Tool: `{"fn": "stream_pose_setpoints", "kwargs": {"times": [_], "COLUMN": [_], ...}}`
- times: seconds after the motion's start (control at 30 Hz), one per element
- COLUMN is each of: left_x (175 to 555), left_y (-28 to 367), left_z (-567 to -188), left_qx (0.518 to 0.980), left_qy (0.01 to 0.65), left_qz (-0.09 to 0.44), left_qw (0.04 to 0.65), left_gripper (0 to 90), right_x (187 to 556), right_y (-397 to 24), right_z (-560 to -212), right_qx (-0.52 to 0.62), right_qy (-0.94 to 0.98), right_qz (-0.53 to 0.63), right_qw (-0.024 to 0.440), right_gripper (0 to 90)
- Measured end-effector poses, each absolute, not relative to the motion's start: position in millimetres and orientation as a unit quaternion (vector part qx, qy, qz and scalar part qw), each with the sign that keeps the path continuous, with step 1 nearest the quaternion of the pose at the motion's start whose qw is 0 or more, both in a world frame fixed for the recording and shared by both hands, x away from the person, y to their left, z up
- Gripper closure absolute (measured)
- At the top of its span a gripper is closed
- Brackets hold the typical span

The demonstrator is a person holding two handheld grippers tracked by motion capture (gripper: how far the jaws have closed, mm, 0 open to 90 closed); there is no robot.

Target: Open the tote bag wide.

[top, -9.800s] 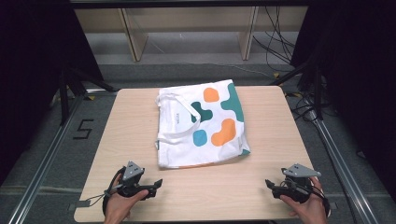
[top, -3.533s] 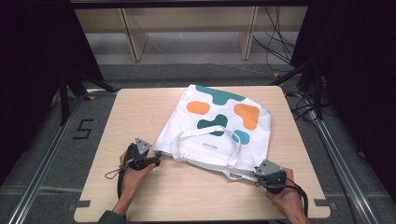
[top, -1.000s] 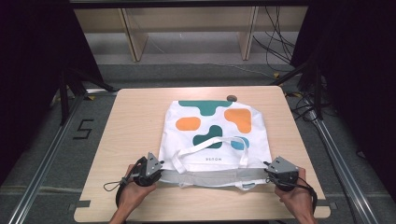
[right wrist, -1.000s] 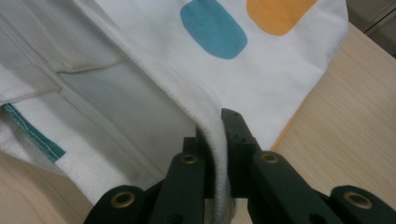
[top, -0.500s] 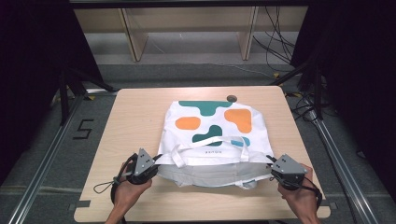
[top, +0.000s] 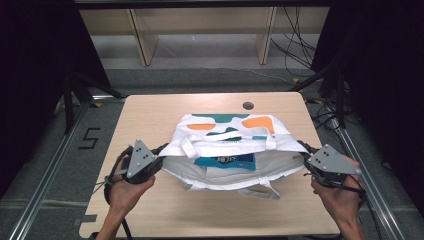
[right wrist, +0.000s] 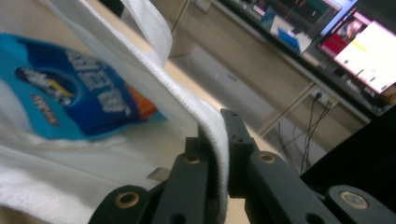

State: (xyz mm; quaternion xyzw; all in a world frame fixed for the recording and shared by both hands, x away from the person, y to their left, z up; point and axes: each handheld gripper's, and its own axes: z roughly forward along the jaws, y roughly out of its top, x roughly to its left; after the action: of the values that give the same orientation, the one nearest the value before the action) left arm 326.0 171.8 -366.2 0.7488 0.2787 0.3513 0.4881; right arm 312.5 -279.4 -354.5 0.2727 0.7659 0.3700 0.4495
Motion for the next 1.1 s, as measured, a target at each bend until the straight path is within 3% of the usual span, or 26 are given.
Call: {"fn": "stream_pose_setpoints", "kwargs": {"times": [0.33,0.57,0.63,0.8,0.9,1.1], "left_x": [300.4,311.7,326.2,349.6,351.2,343.5], "left_y": [184.3,190.7,186.7,182.0,183.9,183.7], "left_z": [-290.4,-268.1,-278.5,-307.0,-322.2,-358.1], "left_qx": [0.694,0.699,0.704,0.702,0.710,0.731], "left_qy": [0.239,0.230,0.254,0.279,0.290,0.291], "left_qz": [0.419,0.422,0.387,0.358,0.342,0.327], "left_qw": [0.534,0.529,0.539,0.549,0.543,0.523], "left_gripper": [86.7,86.6,86.5,85.3,79.3,79.2], "right_x": [298.0,301.3,308.8,335.3,346.4,353.6], "right_y": [-276.9,-277.0,-276.5,-280.5,-284.1,-285.7], "right_z": [-289.3,-262.4,-266.4,-293.1,-308.0,-327.6], "right_qx": [0.235,0.222,0.231,0.259,0.271,0.280], "right_qy": [0.751,0.749,0.754,0.760,0.772,0.780], "right_qz": [0.415,0.422,0.413,0.409,0.412,0.414], "right_qw": [0.458,0.460,0.456,0.433,0.400,0.376], "right_gripper": [88.3,88.3,88.3,88.2,87.9,87.7]}}
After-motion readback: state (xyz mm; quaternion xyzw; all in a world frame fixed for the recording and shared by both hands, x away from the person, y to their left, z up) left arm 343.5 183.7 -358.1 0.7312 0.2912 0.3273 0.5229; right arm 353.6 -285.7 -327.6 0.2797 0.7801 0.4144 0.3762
